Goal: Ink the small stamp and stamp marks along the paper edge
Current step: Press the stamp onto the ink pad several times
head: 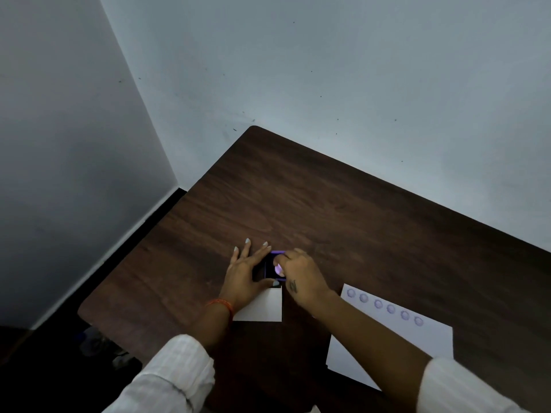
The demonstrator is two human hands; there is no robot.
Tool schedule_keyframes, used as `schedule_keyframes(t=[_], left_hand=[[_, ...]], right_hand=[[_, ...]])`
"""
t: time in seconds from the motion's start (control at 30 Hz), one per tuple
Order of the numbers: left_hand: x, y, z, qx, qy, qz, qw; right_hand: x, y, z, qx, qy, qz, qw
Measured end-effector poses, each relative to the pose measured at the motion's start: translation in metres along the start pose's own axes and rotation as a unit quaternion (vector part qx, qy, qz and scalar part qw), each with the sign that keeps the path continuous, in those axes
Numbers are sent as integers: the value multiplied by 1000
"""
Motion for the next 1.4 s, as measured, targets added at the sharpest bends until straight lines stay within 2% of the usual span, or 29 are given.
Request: schedule_keyframes(t=[0.07,0.23,0.4,0.6,0.8,0.93,1.0,1.1,1.2,1.33,1.4], left_hand=[[0,1,0,2,1,2,1000],[1,0,0,3,-1,9,1000],[1,-1,1,-2,1,3,1000],[0,3,-3,-5,-6,-6,1000],[0,2,-2,3,-14,-17,1000],[0,2,-1,-2,-9,-16,1000],[0,1,-1,-5,-7,-19,1000],[1,1,-2,-3,-6,-14,1000],[1,1,-1,1,-9,-10,1000],[2,0,0,-1,-12,-28,1000],[1,1,-1,-2,-13,-28,1000]], right_hand=[[-1,3,0,2,9,-13,1000],[12,16,-14,-56,-82,-101,990],[-5,4,6,-7,2,-19,1000],[4,21,-24,110,-22,17,994],[-13,19,-2,-3,-24,11,1000],[-11,16,-1,19,-5,43,999],[-11,20,-4,5,-8,8,1000],[-5,27,-13,-49,-67,-74,994],[-1,29,-14,-72,-73,-93,990],[-13,21,-1,-10,3,-18,1000],[-15,21,-14,76,15,10,997]])
Point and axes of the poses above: each hand's wrist, its own x-axis towards the middle knuckle, its own z-axis out of the palm, y = z × x, the point moved 3 cm from there along x, towards the middle knuckle, and after that the axes turned 10 degrees about -y, right-handed, at the moved point
